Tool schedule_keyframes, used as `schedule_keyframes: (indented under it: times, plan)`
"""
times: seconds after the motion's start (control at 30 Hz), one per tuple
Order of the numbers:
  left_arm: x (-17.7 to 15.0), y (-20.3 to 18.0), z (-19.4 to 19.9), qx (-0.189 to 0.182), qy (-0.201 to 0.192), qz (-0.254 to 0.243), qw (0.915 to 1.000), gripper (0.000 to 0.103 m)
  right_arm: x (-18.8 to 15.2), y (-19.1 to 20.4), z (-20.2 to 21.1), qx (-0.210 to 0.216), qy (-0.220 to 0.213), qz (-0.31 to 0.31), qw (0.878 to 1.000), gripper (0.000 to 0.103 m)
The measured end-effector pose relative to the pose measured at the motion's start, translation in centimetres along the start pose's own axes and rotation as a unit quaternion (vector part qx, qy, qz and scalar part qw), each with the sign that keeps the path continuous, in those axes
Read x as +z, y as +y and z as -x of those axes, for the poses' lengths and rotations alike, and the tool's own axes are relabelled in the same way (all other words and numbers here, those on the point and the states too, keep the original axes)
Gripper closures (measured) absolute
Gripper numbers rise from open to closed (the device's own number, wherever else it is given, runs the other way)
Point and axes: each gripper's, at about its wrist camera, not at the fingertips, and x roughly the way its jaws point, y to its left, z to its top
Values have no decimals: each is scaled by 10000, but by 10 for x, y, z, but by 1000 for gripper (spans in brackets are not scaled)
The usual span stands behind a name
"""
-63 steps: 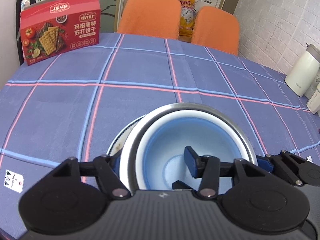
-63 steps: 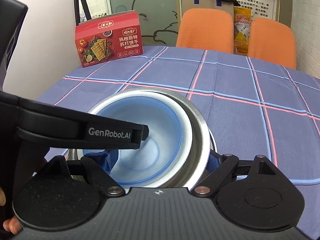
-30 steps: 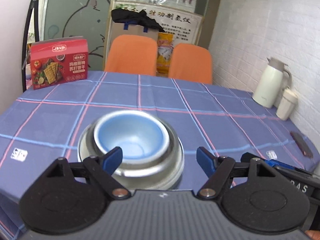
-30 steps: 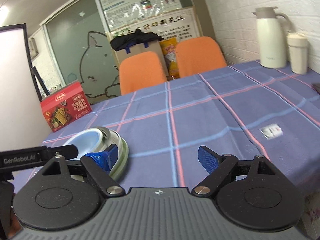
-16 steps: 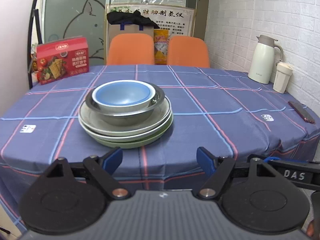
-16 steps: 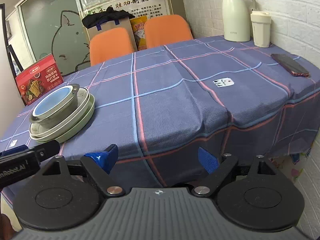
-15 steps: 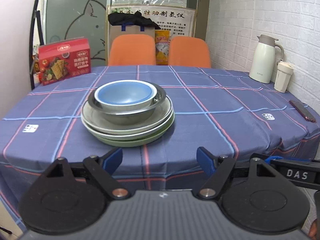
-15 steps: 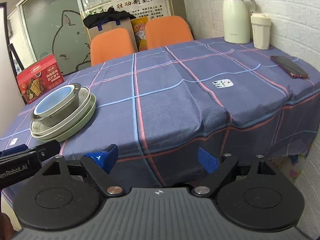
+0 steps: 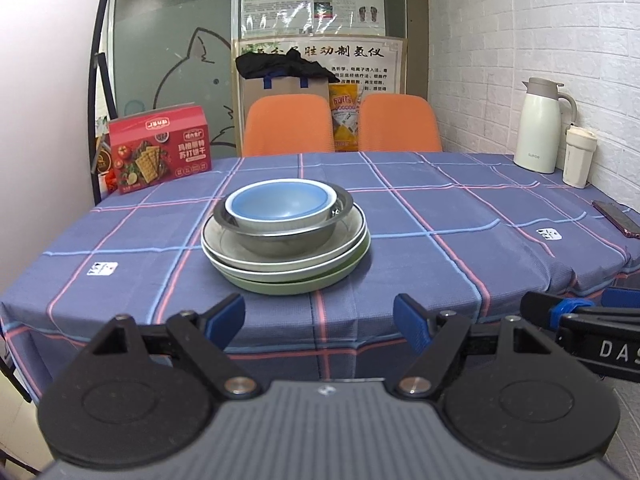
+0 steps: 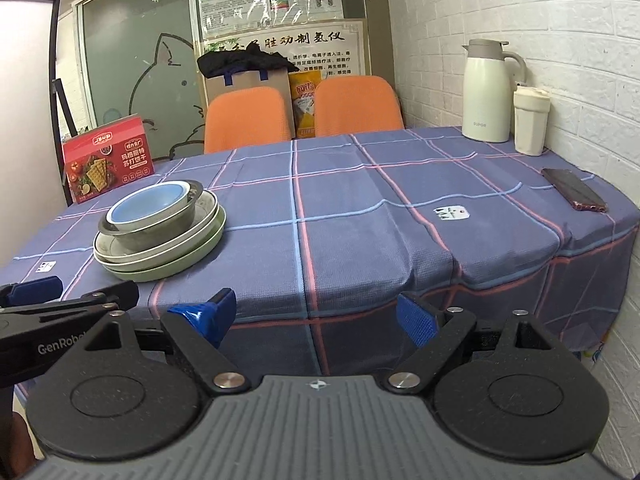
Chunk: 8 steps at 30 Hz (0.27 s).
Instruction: Organize plates and bowls
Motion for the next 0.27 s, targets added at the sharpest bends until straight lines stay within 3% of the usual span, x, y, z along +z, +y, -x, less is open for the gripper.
schedule_keyframes:
  times: [0.27]
  plan:
    - [0, 3, 4, 1, -176, 115, 9998, 27, -4, 4, -2, 92, 108, -17, 9999, 29]
